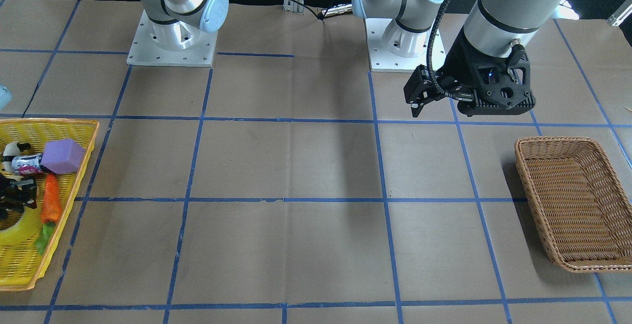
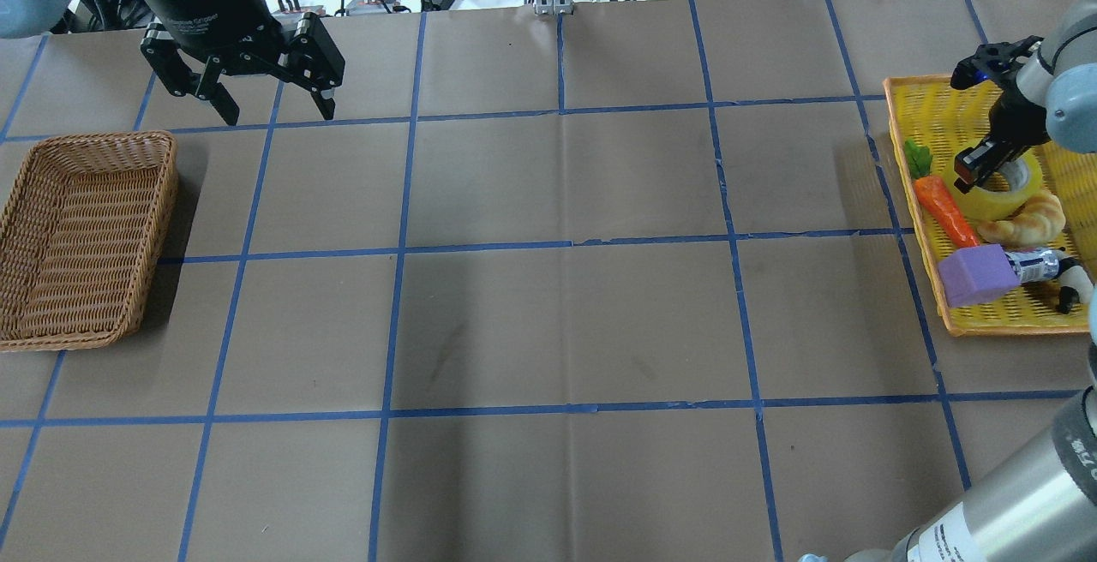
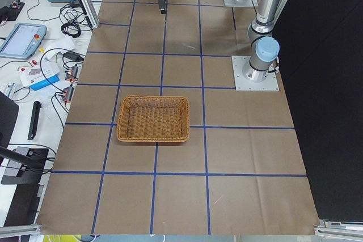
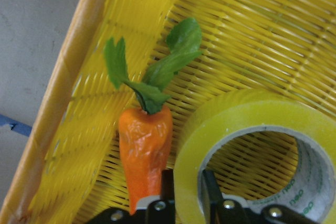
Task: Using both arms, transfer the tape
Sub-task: 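Lower the right gripper and grasp the yellow tape roll's rim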
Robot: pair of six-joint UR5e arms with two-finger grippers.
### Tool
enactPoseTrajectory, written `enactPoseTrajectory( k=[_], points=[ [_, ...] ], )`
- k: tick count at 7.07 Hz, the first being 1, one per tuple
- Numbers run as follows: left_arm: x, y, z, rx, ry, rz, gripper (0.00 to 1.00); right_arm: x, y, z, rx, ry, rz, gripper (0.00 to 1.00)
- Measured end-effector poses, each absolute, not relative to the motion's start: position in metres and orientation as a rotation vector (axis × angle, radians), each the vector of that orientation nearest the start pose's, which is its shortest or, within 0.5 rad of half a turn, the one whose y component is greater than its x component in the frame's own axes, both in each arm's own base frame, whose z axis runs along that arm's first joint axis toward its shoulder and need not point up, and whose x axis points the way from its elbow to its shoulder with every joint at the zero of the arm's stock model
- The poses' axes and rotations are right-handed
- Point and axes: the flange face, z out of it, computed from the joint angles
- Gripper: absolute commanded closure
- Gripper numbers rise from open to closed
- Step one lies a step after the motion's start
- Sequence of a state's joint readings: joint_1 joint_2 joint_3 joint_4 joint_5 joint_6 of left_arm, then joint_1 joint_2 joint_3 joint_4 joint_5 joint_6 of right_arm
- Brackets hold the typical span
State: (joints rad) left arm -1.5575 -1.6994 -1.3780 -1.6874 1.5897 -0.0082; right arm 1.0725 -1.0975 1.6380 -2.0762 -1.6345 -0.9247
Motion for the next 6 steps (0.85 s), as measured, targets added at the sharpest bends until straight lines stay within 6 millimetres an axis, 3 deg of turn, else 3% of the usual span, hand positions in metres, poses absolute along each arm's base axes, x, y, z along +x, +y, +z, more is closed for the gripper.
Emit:
enactPoseTrajectory(
  k=[3,4,5,6],
  points=[
    [-0.123,-0.542,0.504,-0.033,3.119,0.084,0.00,-0.186,-0.610,0.242,-0.669,3.092,0.106,0.97],
    [-0.123,-0.542,0.504,-0.033,3.119,0.083,0.00,-0.183,-0.608,0.259,-0.656,3.098,0.101,0.97],
    [-0.123,-0.542,0.504,-0.032,3.119,0.082,0.00,-0.169,-0.605,0.296,-0.618,3.113,0.081,0.97],
    [-0.123,-0.542,0.505,-0.032,3.119,0.082,0.00,-0.139,-0.601,0.335,-0.552,3.131,0.056,0.97]
  ],
)
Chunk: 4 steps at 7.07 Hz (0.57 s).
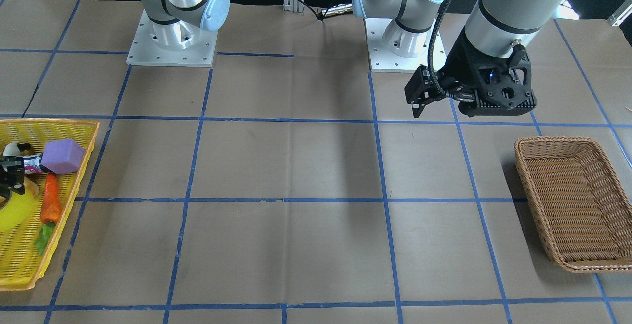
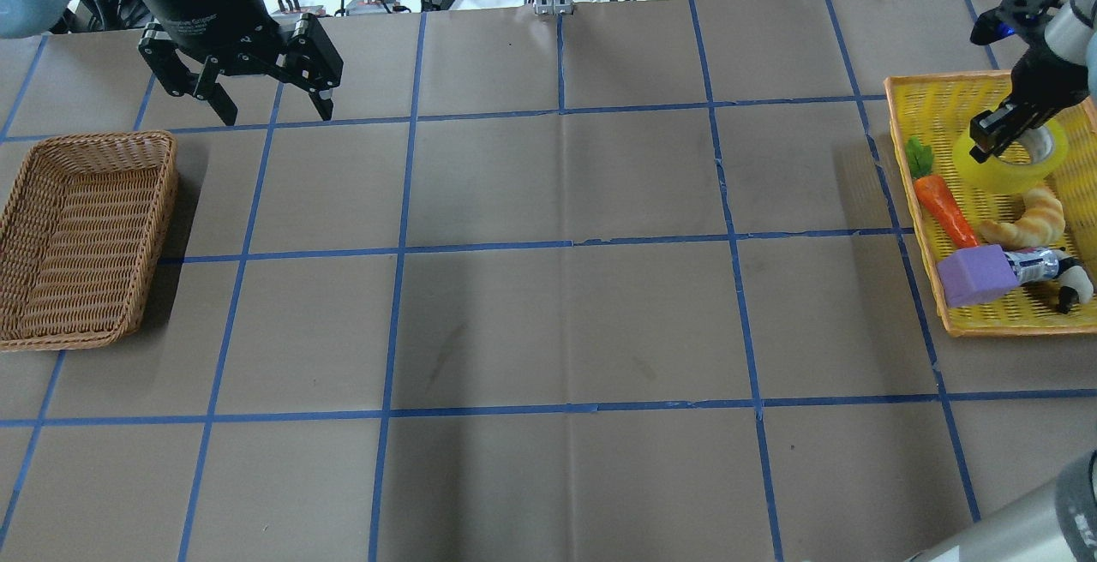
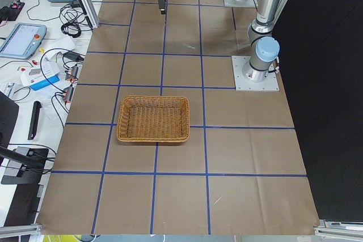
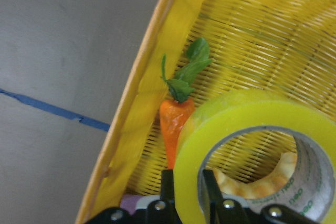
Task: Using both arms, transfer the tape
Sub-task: 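Lower the right gripper and grasp the yellow tape roll's rim, then carry the tape roll to the table center and release it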
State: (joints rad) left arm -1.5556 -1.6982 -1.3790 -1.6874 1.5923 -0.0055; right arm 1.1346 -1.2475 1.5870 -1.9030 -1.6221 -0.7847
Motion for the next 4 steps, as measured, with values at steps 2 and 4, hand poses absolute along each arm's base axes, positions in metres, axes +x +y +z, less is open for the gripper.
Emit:
enactPoseTrajectory(
  k=[2,4],
  points=[
    [-0.122,-0.542,0.505,-0.032,3.119,0.081,0.00,-0.023,-0.605,0.367,-0.406,3.160,0.026,0.97],
    [-0.121,-0.541,0.506,-0.031,3.119,0.078,0.00,0.119,-0.600,0.346,-0.315,3.160,0.052,0.96]
  ],
)
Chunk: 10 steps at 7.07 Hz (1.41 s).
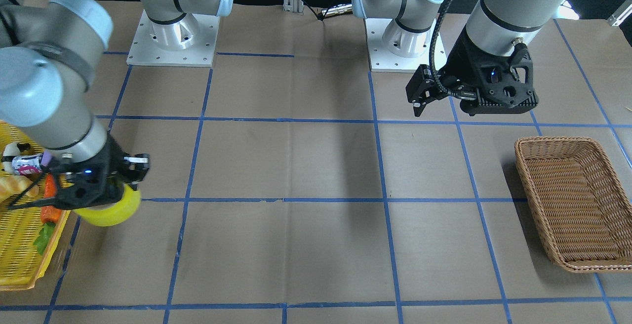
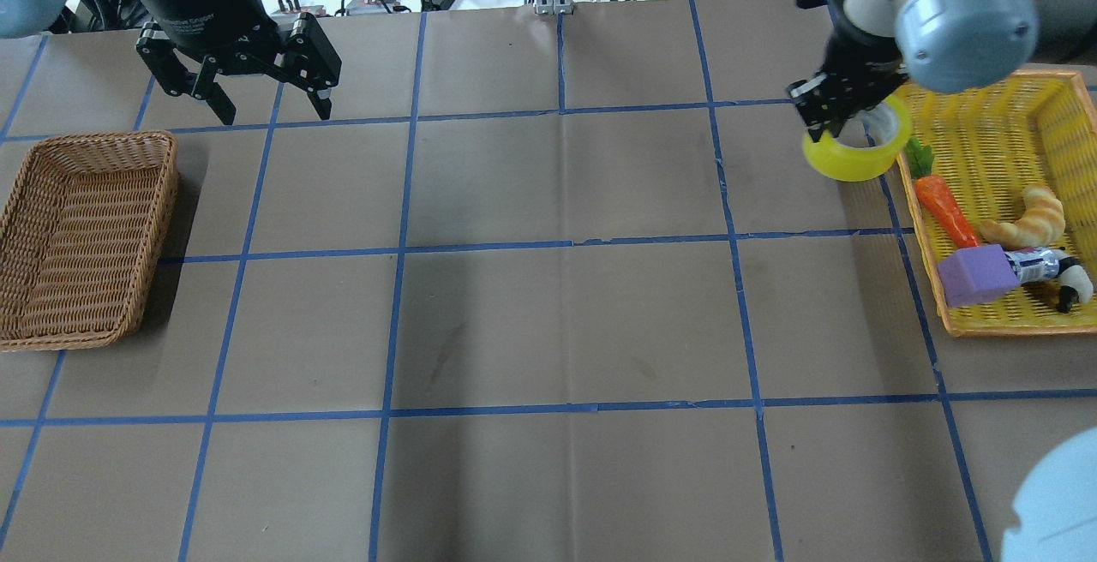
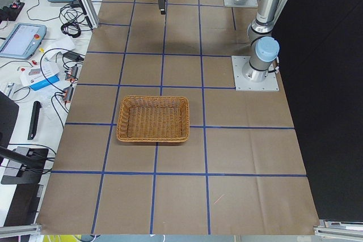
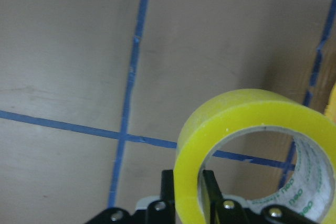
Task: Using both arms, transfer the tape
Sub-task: 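Carry the tape roll to the table center and release it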
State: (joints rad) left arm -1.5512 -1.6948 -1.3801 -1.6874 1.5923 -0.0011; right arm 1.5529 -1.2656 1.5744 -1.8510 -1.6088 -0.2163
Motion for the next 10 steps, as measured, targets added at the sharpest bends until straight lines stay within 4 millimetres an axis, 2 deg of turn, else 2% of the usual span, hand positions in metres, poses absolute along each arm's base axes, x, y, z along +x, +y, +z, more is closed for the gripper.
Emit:
enactPoseTrajectory(
  k=[2,3,4,5,6,7,8,9,10],
  points=[
    [-0.118,-0.541,0.507,-0.033,3.120,0.075,0.00,0.246,-0.581,0.307,-0.290,3.091,0.057,0.90],
    [-0.118,-0.541,0.507,-0.033,3.120,0.074,0.00,0.289,-0.570,0.283,-0.299,3.070,0.064,0.72],
    [-0.116,-0.540,0.509,-0.033,3.120,0.070,0.00,0.319,-0.561,0.262,-0.317,3.061,0.079,0.20],
    [-0.112,-0.540,0.510,-0.040,3.121,0.068,0.00,0.336,-0.555,0.250,-0.333,3.057,0.085,0.00],
    [-0.107,-0.541,0.507,-0.058,3.125,0.080,0.00,0.344,-0.553,0.249,-0.348,3.059,0.064,0.00],
    [-0.103,-0.542,0.495,-0.071,3.127,0.118,0.00,0.341,-0.557,0.260,-0.364,3.084,0.016,0.00],
    [-0.104,-0.543,0.474,-0.082,3.125,0.178,0.00,0.328,-0.566,0.285,-0.377,3.128,-0.065,0.00],
    [-0.111,-0.544,0.451,-0.119,3.133,0.214,0.00,0.304,-0.579,0.320,-0.362,3.159,-0.140,0.00],
    [-0.130,-0.543,0.425,-0.183,3.155,0.205,0.00,0.275,-0.588,0.358,-0.320,3.171,-0.180,0.00]
  ],
)
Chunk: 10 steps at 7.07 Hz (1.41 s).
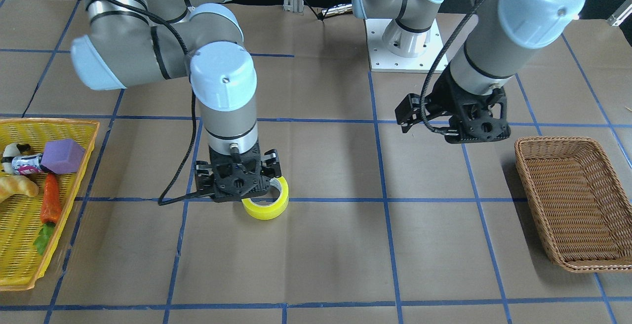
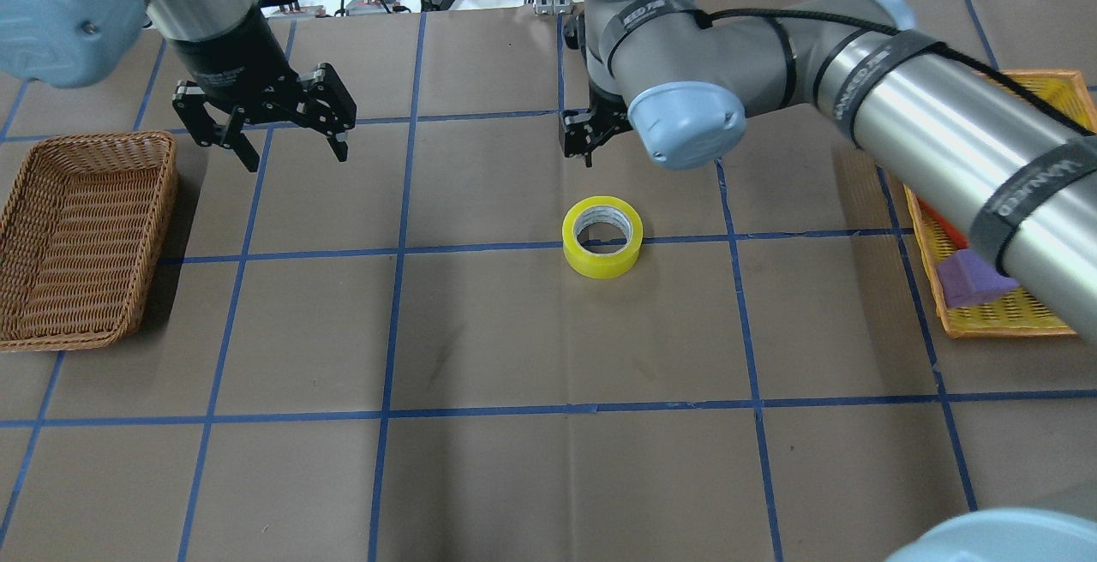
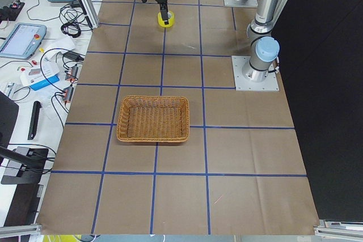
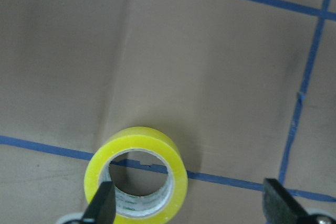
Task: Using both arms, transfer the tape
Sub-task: 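Carry the tape roll to the table center and release it, then grasp the tape roll rim with the left gripper while the right withdraws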
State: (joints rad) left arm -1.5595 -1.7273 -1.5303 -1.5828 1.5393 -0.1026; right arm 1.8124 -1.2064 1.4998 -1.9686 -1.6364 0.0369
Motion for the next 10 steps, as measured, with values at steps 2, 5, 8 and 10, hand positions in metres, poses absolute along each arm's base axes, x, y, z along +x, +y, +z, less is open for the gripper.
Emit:
enactPoseTrajectory(
  k=[2,5,8,10],
  points=[
    [-0.193,-0.543,0.359,-0.304,3.184,0.111,0.00,0.228,-0.581,0.428,-0.231,3.177,-0.233,0.00],
    [-0.307,-0.543,0.262,-0.328,3.208,0.002,0.00,0.192,-0.550,0.475,-0.150,3.189,-0.224,0.00],
    [-0.353,-0.540,0.206,-0.244,3.239,0.000,0.08,0.190,-0.543,0.477,-0.142,3.188,-0.201,0.00],
    [-0.357,-0.538,0.193,-0.195,3.258,0.034,0.73,0.180,-0.546,0.476,-0.153,3.195,-0.192,0.00]
  ],
)
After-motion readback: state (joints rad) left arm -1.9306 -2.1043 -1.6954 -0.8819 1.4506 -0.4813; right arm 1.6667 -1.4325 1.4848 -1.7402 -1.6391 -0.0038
